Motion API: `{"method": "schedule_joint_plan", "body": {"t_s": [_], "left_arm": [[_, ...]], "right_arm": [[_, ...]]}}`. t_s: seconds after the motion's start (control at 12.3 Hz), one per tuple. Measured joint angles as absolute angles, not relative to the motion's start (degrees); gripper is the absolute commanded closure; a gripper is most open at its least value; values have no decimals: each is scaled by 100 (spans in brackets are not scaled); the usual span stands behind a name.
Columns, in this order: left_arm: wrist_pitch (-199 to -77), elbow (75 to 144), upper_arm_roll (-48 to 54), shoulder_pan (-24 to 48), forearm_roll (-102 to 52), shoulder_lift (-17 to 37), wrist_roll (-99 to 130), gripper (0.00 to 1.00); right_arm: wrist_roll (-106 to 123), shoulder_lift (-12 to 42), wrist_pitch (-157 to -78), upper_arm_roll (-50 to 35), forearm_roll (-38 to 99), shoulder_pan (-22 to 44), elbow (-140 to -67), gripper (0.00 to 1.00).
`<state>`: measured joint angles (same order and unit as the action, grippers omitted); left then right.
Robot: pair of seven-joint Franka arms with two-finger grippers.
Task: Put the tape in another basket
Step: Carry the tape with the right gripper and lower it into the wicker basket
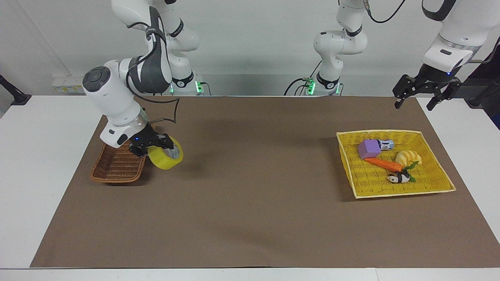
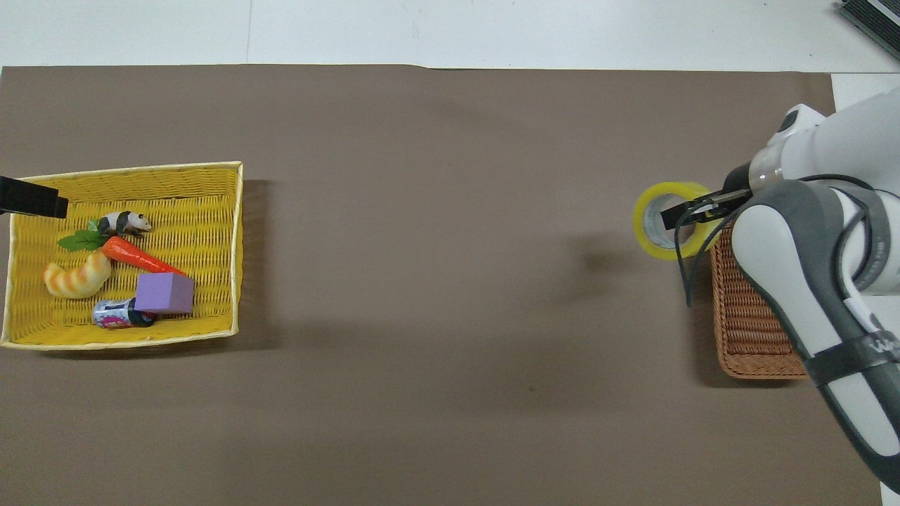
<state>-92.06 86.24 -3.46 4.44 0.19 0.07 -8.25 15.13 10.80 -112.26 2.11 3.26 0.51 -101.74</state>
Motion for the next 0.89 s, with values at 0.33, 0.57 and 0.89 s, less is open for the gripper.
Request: {"method": "schedule_joint_plan", "body": {"t_s": [0.33, 0.57, 0.89], "left_arm": [[-9206, 8624, -335, 444, 17, 6, -825, 0], [-9206, 8624, -335, 444, 17, 6, -825, 0], [-9205, 8624, -335, 444, 17, 6, -825, 0]], "right_arm": [[2075, 1022, -11103, 215, -779, -744, -10265, 100], [2079, 619, -11188, 207, -1413, -840, -11066, 100], [1926, 165, -12070, 208, -1918, -1045, -12263, 90]]}}
